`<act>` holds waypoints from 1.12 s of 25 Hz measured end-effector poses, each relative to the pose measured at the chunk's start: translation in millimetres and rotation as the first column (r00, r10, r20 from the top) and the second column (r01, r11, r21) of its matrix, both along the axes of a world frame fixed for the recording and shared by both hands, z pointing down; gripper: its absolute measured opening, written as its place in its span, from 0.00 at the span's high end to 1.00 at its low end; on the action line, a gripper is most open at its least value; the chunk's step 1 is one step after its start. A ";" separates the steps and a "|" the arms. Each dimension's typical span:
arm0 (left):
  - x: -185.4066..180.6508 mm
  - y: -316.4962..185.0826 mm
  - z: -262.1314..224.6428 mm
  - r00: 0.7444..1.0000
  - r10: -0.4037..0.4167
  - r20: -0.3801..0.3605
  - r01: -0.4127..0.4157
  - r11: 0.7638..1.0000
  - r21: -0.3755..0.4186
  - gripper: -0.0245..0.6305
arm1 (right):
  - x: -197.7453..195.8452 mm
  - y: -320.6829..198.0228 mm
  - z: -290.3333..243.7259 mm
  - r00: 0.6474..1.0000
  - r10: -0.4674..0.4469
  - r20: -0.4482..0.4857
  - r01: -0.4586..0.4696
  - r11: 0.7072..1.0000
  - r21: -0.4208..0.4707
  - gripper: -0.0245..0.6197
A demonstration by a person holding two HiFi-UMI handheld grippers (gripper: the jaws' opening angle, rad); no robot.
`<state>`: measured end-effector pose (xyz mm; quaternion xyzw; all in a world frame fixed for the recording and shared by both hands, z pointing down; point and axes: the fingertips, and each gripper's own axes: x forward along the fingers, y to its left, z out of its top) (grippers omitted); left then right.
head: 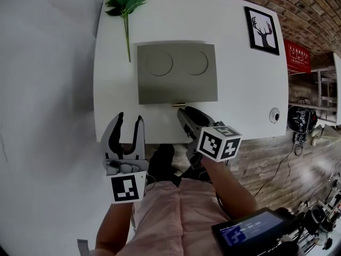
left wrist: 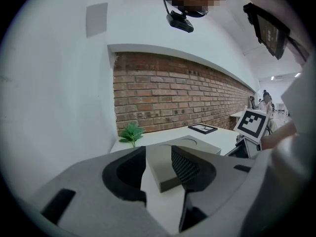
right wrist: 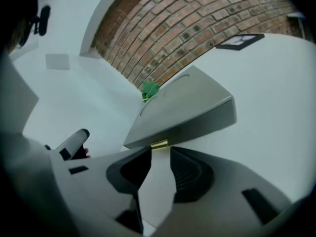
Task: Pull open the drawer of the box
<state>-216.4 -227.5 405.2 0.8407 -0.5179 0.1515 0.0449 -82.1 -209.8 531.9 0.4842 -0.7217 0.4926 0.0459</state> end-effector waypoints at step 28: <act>-11.5 -10.0 -6.0 0.999 -0.029 -0.035 0.030 0.999 0.017 0.70 | -12.1 -10.5 12.0 0.968 -0.001 0.249 0.043 0.986 -0.162 0.84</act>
